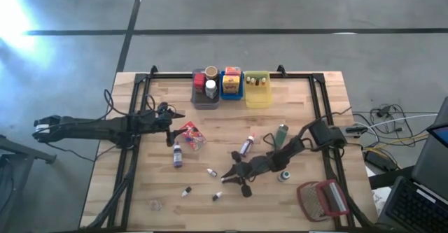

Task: Pick & Place Kitchen Items
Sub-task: Adjust the right small pink food coloring bottle

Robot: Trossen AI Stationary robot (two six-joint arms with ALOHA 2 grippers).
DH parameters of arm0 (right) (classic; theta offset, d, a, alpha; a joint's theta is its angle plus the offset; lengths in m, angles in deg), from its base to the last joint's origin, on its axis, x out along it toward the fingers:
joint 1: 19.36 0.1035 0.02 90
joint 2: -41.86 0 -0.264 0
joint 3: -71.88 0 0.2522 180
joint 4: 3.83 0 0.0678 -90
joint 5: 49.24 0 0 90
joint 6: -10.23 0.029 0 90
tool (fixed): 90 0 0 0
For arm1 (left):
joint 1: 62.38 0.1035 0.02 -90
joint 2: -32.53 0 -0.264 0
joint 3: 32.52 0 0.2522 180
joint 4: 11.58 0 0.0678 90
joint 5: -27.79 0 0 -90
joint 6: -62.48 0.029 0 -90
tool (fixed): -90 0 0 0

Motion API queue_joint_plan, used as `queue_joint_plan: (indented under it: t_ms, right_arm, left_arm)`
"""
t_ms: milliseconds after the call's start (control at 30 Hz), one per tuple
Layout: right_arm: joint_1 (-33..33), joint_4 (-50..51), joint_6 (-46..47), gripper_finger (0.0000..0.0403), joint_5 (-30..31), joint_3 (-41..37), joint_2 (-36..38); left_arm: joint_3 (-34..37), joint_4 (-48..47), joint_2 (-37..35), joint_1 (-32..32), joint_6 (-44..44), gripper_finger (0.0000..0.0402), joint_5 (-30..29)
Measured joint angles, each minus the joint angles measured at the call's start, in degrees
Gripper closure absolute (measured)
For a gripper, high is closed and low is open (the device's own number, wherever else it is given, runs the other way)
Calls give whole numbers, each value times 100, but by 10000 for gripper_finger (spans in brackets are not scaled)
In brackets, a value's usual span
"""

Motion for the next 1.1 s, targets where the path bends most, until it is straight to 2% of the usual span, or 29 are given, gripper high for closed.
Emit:
queue_joint_plan:
  t_ms: [100,367,1100]
  right_arm:
    - [15,-321,3,350,-11,25,-149]
    - [17,-317,24,348,-7,31,-177]
    - [59,-256,32,293,-66,25,-137]
  left_arm:
    - [0,-21,1,0,-1,101,1]
    - [0,-17,2,2,0,101,1]
    - [0,-4,2,2,-1,99,-1]
